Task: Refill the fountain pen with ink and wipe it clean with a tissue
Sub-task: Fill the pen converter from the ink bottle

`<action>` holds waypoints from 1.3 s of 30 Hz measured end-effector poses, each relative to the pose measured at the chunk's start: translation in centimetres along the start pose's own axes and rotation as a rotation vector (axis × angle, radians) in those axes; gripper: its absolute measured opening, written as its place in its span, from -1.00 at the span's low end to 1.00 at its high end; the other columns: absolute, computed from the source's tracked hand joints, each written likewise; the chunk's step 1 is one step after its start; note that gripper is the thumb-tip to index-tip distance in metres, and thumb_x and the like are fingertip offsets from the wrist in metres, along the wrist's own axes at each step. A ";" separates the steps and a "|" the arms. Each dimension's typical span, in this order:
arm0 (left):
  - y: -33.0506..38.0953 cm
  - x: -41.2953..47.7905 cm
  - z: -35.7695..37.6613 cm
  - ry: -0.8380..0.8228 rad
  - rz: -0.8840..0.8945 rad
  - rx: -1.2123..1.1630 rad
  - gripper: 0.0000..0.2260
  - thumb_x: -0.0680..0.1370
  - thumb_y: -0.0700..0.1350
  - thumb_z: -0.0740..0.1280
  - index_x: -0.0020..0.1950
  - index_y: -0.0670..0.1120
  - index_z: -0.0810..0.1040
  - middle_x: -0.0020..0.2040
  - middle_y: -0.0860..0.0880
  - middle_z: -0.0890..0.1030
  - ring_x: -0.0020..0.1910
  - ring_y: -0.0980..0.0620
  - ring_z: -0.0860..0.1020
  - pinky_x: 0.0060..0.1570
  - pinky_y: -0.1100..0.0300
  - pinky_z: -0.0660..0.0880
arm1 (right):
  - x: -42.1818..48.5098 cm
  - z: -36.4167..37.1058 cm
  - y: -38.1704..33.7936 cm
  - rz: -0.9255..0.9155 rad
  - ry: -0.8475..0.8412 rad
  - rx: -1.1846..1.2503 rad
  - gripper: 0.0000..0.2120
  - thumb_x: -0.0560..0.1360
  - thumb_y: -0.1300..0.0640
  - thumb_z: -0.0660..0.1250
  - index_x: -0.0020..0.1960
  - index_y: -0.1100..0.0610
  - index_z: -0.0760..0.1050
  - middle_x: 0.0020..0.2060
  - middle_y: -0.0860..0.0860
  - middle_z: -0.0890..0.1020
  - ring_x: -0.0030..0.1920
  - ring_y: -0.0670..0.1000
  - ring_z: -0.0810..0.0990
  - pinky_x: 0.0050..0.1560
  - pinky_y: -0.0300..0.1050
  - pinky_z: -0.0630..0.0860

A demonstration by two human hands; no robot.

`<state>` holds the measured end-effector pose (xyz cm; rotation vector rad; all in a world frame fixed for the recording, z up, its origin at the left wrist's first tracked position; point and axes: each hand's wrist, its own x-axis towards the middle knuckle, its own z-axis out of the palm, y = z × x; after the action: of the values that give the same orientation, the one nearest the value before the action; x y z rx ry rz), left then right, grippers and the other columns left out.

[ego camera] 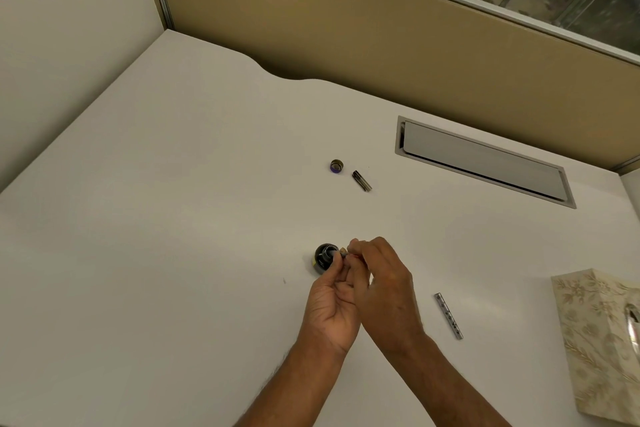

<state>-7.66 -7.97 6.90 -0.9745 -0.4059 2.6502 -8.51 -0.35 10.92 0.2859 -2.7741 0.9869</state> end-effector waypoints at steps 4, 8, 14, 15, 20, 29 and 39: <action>0.0 0.0 0.1 -0.014 0.004 0.054 -0.77 0.61 -0.20 0.31 0.18 -0.30 0.63 0.00 -0.23 0.73 -0.06 -0.14 0.76 0.06 0.02 0.66 | 0.0 0.1 -0.2 0.009 0.019 0.001 -0.91 0.56 0.35 0.38 -0.01 0.20 0.63 -0.17 0.00 0.62 -0.19 0.00 0.61 -0.17 -0.06 0.60; -0.1 0.2 0.1 -0.022 0.000 0.037 -0.78 0.66 -0.20 0.28 0.11 -0.31 0.65 -0.02 -0.23 0.74 -0.09 -0.15 0.77 0.07 0.05 0.68 | -0.2 0.0 -0.1 0.046 0.004 0.014 -0.92 0.58 0.29 0.37 0.04 0.19 0.61 -0.13 -0.01 0.63 -0.13 -0.03 0.62 -0.11 -0.08 0.60; 0.0 0.6 -0.1 0.034 0.016 0.049 -0.80 0.66 -0.21 0.28 0.13 -0.30 0.62 -0.03 -0.24 0.74 0.08 -0.10 0.69 0.32 0.06 0.52 | 0.0 -0.1 0.0 0.076 -0.011 0.025 -0.88 0.59 0.33 0.34 0.08 0.23 0.62 -0.10 0.02 0.65 -0.09 -0.02 0.62 -0.05 -0.11 0.60; 0.0 0.6 0.0 0.028 0.018 0.049 -0.80 0.67 -0.21 0.27 0.12 -0.31 0.63 -0.03 -0.25 0.74 0.06 -0.10 0.70 0.20 0.08 0.61 | 0.0 -0.1 -0.1 0.083 -0.011 0.032 -0.88 0.59 0.33 0.34 0.08 0.23 0.62 -0.10 0.03 0.65 -0.09 -0.02 0.63 -0.04 -0.13 0.60; -0.1 0.3 0.1 -0.004 0.019 0.029 -0.81 0.65 -0.22 0.29 0.09 -0.32 0.63 -0.03 -0.27 0.74 -0.10 -0.15 0.77 -0.21 0.02 0.72 | 0.0 -0.2 0.0 0.121 -0.025 0.064 -0.88 0.59 0.34 0.33 0.05 0.23 0.62 -0.10 0.03 0.67 -0.07 -0.01 0.65 -0.01 -0.13 0.61; -0.3 0.4 0.0 0.005 0.017 0.060 -0.80 0.65 -0.21 0.30 0.15 -0.30 0.63 0.07 -0.28 0.73 -0.03 -0.16 0.76 0.02 0.00 0.71 | -0.2 0.0 0.5 0.149 -0.015 0.055 -0.91 0.59 0.34 0.33 -0.06 0.23 0.58 -0.18 0.05 0.66 -0.15 0.01 0.64 -0.10 -0.09 0.59; -0.4 0.4 -0.1 -0.036 0.009 0.046 -0.76 0.60 -0.23 0.32 0.16 -0.35 0.64 0.04 -0.29 0.73 -0.06 -0.19 0.76 -0.25 0.00 0.71 | -0.3 0.2 0.7 0.183 -0.007 0.103 -0.90 0.59 0.32 0.34 -0.08 0.17 0.57 -0.18 -0.05 0.65 -0.13 -0.09 0.63 -0.11 -0.32 0.54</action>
<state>-7.83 -7.50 6.77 -0.9174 -0.3477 2.6761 -8.43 0.10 10.24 0.0496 -2.7993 1.1753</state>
